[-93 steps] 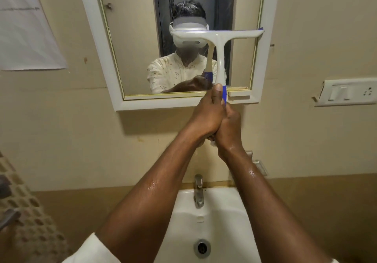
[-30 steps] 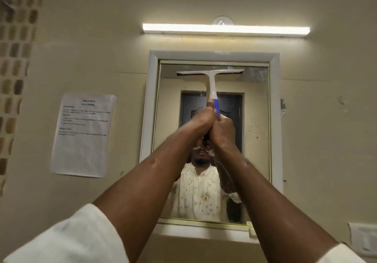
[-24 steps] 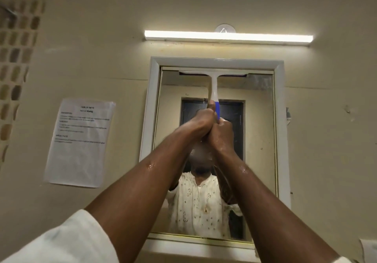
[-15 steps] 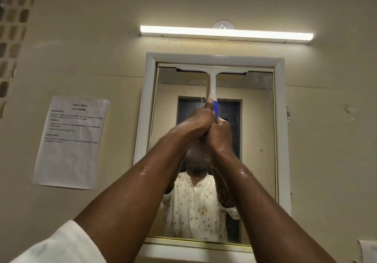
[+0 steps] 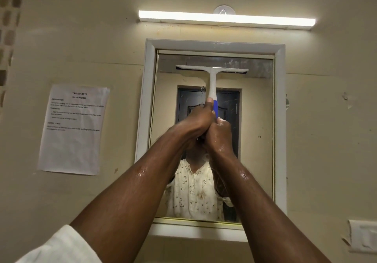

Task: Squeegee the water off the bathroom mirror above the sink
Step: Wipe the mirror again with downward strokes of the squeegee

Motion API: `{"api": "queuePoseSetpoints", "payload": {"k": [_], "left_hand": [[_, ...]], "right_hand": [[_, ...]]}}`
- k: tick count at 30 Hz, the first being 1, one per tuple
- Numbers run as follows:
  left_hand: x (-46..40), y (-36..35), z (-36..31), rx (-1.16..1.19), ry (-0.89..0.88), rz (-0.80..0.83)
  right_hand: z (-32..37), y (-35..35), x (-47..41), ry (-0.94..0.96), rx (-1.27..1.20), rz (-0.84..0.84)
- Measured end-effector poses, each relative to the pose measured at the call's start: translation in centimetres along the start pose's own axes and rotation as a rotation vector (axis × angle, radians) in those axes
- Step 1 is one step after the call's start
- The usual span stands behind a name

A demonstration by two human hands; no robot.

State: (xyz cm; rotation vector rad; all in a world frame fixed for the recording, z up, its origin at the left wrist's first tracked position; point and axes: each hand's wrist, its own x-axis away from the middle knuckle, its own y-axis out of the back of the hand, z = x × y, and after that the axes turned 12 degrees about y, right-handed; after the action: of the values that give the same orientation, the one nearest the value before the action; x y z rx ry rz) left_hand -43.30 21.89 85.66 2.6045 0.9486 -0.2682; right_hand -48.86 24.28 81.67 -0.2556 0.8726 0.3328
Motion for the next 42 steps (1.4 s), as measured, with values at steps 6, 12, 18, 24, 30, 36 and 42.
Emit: {"api": "queuePoseSetpoints", "payload": {"k": [6, 12, 18, 24, 30, 36, 42], "left_hand": [[0.7, -1.2, 2.8, 0.019, 0.036, 0.002], [2.1, -2.5, 5.9, 0.008, 0.083, 0.016], [3.2, -3.6, 9.1, 0.037, 0.097, 0.022], [5.5, -4.3, 11.5, 0.071, 0.091, 0.014], [7.6, -5.2, 15.2, 0.057, 0.111, 0.025], [9.7, -6.3, 19.9, 0.064, 0.207, 0.085], [11.8, -7.2, 22.7, 0.067, 0.249, 0.060]], "right_hand": [[-1.2, 1.3, 3.0, -0.019, -0.057, -0.021], [-2.6, 2.3, 6.5, -0.080, -0.048, -0.017], [-4.1, 2.9, 9.5, -0.114, -0.026, 0.005], [-5.3, 3.4, 12.3, -0.130, 0.009, -0.002], [-6.9, 3.9, 16.5, -0.180, -0.005, -0.001], [-9.1, 4.5, 21.2, -0.235, 0.022, 0.024], [-10.6, 5.2, 24.4, -0.260, 0.052, 0.025]]}}
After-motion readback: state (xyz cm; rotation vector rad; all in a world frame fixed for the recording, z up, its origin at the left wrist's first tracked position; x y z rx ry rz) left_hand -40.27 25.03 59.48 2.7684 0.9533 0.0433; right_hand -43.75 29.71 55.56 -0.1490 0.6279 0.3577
